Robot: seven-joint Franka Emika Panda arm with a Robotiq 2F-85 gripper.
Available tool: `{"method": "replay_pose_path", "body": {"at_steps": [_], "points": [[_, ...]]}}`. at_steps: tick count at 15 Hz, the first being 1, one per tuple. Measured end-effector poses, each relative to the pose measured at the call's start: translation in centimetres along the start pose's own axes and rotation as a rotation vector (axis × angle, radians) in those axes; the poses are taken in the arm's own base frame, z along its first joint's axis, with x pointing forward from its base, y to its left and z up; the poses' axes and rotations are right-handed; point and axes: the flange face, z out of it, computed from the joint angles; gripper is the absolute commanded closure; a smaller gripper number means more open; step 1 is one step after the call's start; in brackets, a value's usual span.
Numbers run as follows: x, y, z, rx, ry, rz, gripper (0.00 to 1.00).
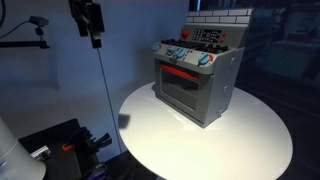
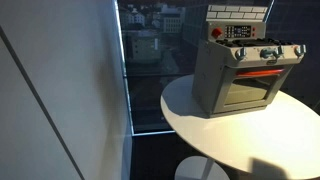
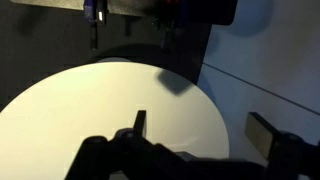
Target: Turn the knob to the far right
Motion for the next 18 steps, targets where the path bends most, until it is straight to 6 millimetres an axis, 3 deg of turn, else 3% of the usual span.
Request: {"method": "replay_pose_path", "body": {"at_steps": [10, 14, 18], "points": [[0.7, 1.0, -0.3, -0.021, 0.041, 0.040, 0.00], [2.4, 2.8, -0.9, -0.050, 0.102, 0.102, 0.00], [5.5, 4.6, -1.7, -0.072, 0.151, 0.177, 0.00]]}}
